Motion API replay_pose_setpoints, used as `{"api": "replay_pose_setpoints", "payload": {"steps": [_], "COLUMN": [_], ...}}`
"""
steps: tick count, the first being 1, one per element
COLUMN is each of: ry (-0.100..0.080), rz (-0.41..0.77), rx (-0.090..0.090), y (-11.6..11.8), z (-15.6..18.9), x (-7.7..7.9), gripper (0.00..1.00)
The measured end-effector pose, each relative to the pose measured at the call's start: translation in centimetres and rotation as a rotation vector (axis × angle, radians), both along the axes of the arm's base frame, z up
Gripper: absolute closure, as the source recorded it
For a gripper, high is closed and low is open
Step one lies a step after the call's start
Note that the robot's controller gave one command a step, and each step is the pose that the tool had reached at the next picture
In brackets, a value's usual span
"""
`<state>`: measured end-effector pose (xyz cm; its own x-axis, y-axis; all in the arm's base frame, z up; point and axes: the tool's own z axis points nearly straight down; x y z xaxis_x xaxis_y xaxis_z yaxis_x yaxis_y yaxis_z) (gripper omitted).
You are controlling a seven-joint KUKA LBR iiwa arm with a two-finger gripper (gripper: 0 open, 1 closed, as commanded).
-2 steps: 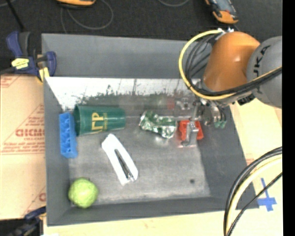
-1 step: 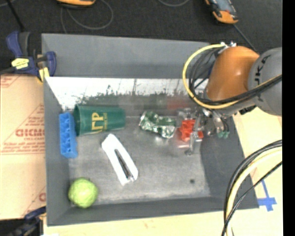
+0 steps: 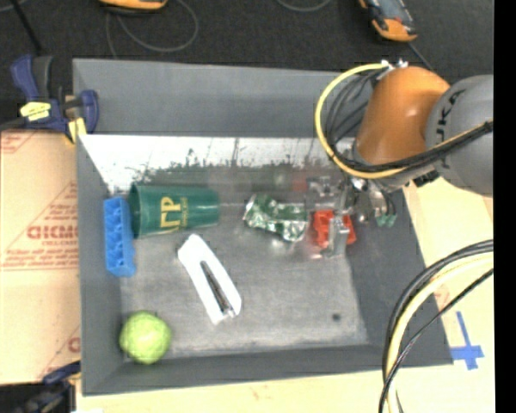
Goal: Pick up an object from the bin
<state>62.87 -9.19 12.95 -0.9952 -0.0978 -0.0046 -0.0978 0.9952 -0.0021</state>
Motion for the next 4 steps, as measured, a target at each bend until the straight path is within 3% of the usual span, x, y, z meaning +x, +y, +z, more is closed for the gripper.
{"api": "replay_pose_setpoints", "payload": {"steps": [2, 3, 4], "ry": [0.002, -0.004, 0.002], "rz": [0.004, 0.011, 0.056], "rx": [0.001, -0.001, -0.001], "y": [-1.3, -4.3, -3.4], "z": [-2.7, -5.2, -5.7], "x": [-0.1, 1.3, 1.1], "gripper": [0.0, 0.0, 1.0]}}
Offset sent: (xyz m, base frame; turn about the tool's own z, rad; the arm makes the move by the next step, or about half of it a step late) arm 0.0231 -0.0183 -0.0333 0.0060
